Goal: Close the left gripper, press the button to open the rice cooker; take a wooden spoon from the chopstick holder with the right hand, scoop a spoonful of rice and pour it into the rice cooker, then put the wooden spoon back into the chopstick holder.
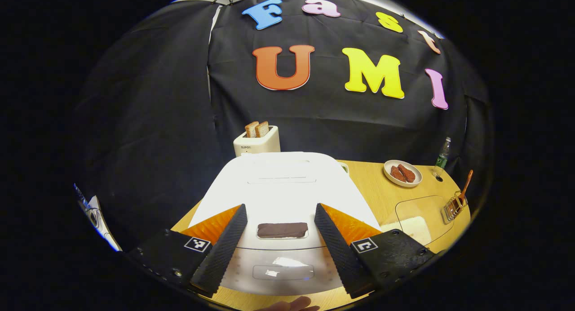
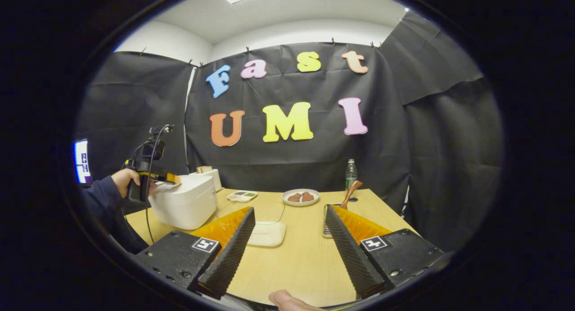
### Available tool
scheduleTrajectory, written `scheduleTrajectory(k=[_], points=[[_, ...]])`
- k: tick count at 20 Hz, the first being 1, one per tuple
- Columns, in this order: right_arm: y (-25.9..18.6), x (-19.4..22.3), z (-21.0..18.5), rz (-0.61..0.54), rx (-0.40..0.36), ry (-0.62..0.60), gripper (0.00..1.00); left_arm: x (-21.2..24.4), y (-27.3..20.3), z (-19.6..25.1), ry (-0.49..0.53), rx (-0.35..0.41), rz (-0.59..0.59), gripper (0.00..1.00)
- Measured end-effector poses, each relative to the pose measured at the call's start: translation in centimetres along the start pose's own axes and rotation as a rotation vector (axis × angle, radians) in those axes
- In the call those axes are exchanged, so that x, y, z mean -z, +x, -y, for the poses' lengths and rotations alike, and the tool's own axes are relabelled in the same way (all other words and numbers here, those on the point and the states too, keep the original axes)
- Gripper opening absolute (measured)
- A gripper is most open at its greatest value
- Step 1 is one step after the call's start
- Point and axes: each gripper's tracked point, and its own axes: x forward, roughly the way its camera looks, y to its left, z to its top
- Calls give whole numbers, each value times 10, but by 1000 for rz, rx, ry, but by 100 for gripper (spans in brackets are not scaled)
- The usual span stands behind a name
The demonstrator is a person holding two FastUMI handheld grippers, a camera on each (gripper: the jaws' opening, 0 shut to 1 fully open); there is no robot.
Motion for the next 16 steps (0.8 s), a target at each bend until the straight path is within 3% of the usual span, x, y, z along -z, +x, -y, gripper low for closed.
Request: scheduleTrajectory(k=[9,11,16], points=[[2,-7,-6,14,15,19,99,-7,-7,5,-12,41,86,97],[3,-6,-9,10,15,28,99,-14,-22,13,-24,93,112,94],[6,-13,-9,21,38,31,99,-25,-73,6,-1,78,179,95]])
